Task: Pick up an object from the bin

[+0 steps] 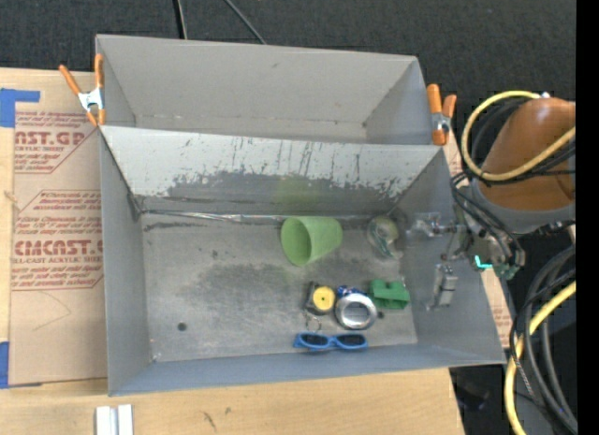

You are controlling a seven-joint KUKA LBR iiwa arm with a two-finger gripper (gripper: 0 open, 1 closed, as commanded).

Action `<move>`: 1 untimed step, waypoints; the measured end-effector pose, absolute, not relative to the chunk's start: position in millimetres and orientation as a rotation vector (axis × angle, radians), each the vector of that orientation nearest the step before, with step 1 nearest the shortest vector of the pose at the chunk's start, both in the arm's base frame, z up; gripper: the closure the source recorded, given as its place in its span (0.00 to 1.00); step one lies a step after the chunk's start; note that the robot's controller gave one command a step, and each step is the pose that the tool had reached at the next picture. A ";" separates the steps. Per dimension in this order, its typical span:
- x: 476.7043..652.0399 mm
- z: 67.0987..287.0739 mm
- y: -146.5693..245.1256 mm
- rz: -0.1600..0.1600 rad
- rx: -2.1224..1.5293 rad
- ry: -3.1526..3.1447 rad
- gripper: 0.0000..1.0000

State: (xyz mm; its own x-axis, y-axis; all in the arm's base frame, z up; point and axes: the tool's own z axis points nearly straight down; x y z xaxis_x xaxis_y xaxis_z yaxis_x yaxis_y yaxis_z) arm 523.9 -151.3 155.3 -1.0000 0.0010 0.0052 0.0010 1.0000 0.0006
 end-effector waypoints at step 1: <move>527.3 65.0 -98.3 -0.006 -0.037 -3.135 0.00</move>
Offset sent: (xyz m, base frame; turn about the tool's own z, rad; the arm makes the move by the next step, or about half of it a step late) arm 0.0048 0.0485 -0.0853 0.0272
